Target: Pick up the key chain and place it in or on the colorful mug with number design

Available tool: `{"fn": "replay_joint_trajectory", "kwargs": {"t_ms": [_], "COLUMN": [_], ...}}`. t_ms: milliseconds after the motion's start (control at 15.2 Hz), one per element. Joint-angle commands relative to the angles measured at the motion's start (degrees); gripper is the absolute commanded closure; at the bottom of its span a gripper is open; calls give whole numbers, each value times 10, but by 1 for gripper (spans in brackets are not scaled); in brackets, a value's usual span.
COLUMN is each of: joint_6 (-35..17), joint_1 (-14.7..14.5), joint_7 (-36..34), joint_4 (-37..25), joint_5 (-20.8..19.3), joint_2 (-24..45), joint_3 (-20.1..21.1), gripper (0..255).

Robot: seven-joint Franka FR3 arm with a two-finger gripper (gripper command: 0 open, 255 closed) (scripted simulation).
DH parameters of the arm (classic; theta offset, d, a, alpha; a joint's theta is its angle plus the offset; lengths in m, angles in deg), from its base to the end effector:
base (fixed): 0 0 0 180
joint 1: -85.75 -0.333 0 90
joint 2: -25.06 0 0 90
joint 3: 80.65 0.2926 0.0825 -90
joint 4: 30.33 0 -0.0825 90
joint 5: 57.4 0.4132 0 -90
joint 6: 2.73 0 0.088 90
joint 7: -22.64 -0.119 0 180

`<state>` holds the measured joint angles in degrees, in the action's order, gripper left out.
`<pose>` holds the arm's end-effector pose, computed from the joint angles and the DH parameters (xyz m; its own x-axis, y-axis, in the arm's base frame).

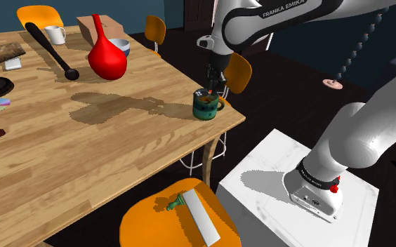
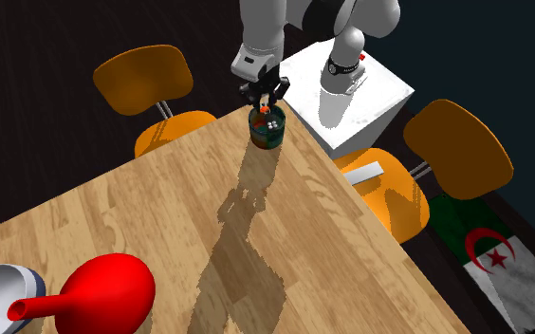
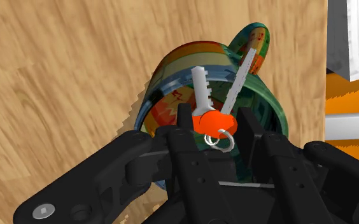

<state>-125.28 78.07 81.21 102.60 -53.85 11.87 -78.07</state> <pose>0.4984 0.0935 0.3888 0.3904 0.9185 0.0623 0.9197 -0.3922 0.0185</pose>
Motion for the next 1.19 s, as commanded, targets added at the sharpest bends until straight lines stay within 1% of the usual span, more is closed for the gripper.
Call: {"fn": "replay_joint_trajectory", "kwargs": {"t_ms": [0,66,396,660,1122], "joint_6": [0,0,0,75,75], "joint_1": [0,0,0,2,2], "joint_7": [0,0,0,0,0], "joint_4": [0,0,0,-49,-49], "joint_5": [0,0,0,-2,-2], "joint_2": [0,0,0,-26,-26], "joint_3": [0,0,0,-3,-3], "gripper": [255,0,0,0,0]}}
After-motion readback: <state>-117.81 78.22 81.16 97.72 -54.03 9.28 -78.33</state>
